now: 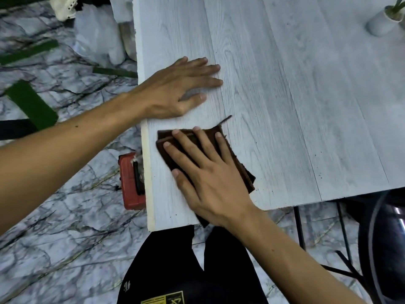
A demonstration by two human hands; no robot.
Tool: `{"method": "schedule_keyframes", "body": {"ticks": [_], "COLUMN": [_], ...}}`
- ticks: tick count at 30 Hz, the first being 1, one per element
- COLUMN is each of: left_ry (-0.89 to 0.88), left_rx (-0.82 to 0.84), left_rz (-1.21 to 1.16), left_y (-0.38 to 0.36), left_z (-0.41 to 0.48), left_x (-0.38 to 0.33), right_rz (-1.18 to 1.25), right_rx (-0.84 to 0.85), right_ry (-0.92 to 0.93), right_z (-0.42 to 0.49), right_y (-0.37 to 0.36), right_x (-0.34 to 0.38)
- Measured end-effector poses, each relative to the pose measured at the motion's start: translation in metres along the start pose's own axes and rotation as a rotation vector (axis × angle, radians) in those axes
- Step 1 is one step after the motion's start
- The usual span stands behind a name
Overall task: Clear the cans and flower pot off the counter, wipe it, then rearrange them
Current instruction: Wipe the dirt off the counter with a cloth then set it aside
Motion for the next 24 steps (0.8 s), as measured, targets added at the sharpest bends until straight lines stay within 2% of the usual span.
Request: {"method": "schedule_keyframes", "body": {"ticks": [5, 9, 12, 20, 24], "left_ry": [0.017, 0.008, 0.006, 0.014, 0.032], "left_rx": [-0.009, -0.022, -0.023, -0.021, -0.01], "left_rz": [0.0, 0.009, 0.019, 0.001, -0.013], "left_y": [-0.002, -0.003, -0.002, -0.001, -0.001], "left_z": [-0.001, -0.001, -0.002, 0.0, 0.003], "left_x": [-0.001, -0.002, -0.003, -0.004, -0.005], "right_rz": [0.039, 0.023, 0.03, 0.064, 0.068], "right_rx": [0.023, -0.001, -0.042, -0.167, -0.161], "right_ry": [0.15, 0.127, 0.005, -0.54, -0.58], "right_z": [-0.027, -0.061, -0.083, -0.075, -0.033], "right_y": [-0.003, 0.0, 0.008, 0.036, 0.04], "right_x": [0.017, 0.004, -0.024, -0.105, -0.124]}}
Point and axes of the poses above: each hand's wrist, its own z-axis towards the middle knuckle, its own y-axis out of the back of the hand, x = y × z, the point moved 6 cm from there along z, towards the middle knuckle, and after that the axes turned 1 degree about -x, right-handed, at the moved point
